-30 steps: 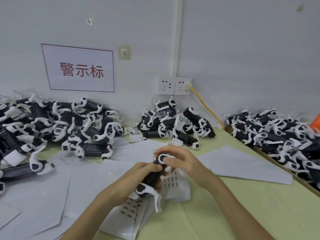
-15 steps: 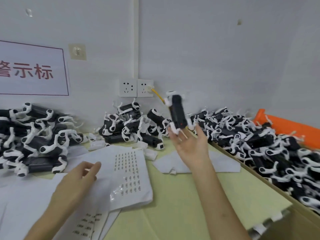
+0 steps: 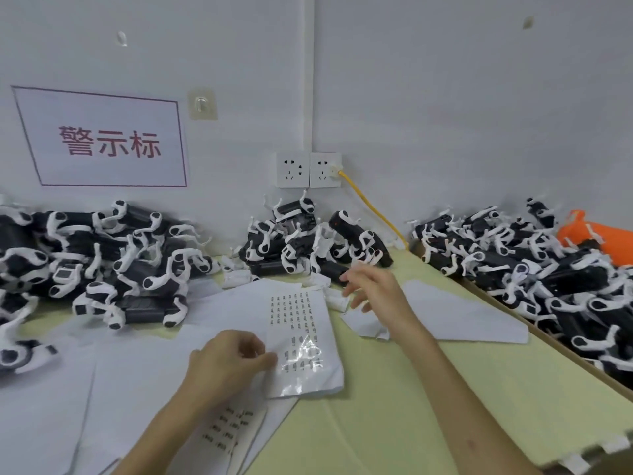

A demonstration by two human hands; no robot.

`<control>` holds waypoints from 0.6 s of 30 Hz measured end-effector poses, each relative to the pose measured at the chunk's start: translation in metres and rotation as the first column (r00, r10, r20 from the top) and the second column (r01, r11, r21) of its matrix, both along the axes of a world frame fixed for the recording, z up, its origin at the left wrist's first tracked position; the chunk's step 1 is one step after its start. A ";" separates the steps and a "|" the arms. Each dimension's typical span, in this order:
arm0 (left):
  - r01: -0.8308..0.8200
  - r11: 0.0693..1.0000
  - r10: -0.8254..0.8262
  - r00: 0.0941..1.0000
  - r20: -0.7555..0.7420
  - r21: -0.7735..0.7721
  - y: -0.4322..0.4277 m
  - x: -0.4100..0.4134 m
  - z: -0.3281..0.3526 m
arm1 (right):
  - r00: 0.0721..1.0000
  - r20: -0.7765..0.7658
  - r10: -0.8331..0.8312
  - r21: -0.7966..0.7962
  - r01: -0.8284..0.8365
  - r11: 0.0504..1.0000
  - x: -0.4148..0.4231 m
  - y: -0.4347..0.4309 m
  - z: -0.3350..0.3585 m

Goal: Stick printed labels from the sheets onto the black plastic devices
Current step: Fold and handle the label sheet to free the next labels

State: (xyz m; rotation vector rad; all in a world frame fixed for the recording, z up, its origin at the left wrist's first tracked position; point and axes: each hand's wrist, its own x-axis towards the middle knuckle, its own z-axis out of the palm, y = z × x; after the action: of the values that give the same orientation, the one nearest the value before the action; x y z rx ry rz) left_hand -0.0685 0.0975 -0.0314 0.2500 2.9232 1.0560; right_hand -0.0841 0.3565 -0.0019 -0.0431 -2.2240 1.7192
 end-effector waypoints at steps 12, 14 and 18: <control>-0.098 0.581 -0.218 0.938 0.271 0.808 0.001 0.003 0.007 | 0.946 -0.073 0.317 0.402 -0.263 0.877 0.008 -0.050 -0.024; -0.159 0.493 -0.267 0.908 0.323 0.855 0.001 0.002 0.005 | 0.946 -0.079 0.314 0.404 -0.257 0.878 0.008 -0.051 -0.024; -0.214 0.445 -0.248 0.903 0.350 0.869 0.003 0.000 0.002 | 0.935 -0.027 0.354 0.419 -0.312 0.853 0.009 -0.054 -0.024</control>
State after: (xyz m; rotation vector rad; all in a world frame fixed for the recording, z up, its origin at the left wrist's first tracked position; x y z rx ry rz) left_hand -0.0684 0.1007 -0.0292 0.0206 1.6648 2.2338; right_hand -0.0750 0.3026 -0.0264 0.5506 -2.5765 1.3220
